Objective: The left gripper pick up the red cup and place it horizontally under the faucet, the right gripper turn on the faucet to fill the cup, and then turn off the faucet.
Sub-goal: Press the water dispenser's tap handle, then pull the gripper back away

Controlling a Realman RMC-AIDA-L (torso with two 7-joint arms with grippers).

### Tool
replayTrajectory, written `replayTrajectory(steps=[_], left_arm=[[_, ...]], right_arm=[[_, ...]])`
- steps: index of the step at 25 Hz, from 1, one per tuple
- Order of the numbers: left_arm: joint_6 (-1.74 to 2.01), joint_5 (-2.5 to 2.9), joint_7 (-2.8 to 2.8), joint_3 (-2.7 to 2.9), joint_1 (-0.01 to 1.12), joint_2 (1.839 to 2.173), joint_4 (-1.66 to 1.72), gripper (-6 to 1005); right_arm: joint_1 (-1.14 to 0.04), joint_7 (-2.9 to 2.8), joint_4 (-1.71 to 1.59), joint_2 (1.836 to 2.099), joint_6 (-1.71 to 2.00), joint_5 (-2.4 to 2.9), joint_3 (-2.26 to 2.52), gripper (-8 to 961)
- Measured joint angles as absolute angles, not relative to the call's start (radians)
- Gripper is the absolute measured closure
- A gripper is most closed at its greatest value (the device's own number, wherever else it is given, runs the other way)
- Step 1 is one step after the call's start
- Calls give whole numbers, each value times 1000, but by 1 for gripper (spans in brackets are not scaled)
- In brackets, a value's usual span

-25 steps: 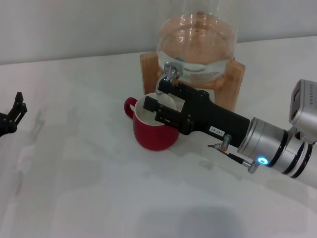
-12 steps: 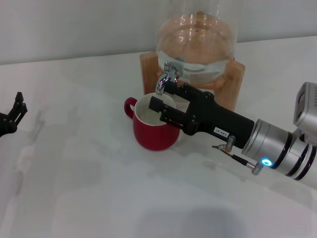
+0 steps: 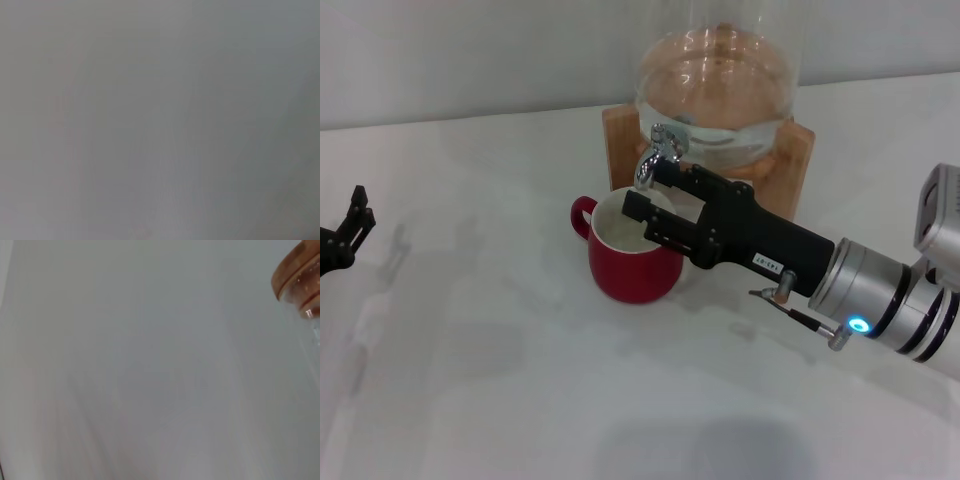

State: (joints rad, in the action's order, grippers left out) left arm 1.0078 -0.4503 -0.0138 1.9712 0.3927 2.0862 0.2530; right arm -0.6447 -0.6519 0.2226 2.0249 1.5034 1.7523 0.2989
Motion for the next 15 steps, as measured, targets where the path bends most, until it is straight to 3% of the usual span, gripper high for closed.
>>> replayTrajectory(steps=[15], left_arm=[[1008,-448,-14,1971,393,2086,253,111]], right_arm=[[-636,-652,221,2023,1503,1750,284,231]])
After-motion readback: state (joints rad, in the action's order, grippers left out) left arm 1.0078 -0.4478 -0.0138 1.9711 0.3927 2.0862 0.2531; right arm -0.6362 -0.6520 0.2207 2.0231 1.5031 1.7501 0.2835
